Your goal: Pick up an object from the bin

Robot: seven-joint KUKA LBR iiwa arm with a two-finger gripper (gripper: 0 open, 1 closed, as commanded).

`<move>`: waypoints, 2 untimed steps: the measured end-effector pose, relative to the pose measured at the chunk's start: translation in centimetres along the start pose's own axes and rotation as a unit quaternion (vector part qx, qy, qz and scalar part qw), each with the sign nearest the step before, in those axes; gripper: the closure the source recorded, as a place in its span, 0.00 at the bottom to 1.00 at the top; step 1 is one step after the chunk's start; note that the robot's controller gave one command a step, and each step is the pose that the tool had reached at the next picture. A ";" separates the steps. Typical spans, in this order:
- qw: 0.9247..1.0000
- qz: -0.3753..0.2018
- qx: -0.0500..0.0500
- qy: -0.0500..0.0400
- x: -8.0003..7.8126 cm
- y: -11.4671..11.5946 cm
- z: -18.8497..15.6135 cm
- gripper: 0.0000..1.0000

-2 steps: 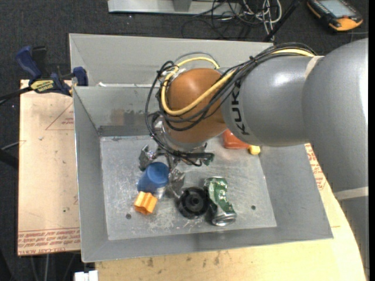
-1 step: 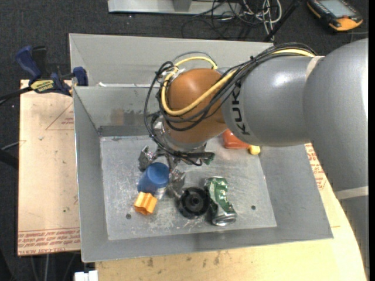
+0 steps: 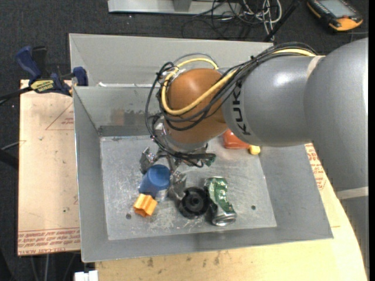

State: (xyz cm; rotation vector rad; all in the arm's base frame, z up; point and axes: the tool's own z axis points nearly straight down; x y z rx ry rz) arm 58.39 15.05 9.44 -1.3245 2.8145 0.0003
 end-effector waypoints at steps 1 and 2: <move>1.000 0.012 -0.006 0.011 0.4 0.3 -1.3 1.00; 1.000 0.012 -0.007 0.013 0.3 0.3 -3.0 1.00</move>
Offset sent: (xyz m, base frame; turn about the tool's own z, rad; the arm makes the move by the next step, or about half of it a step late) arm 0.0000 -0.0002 0.0939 0.0002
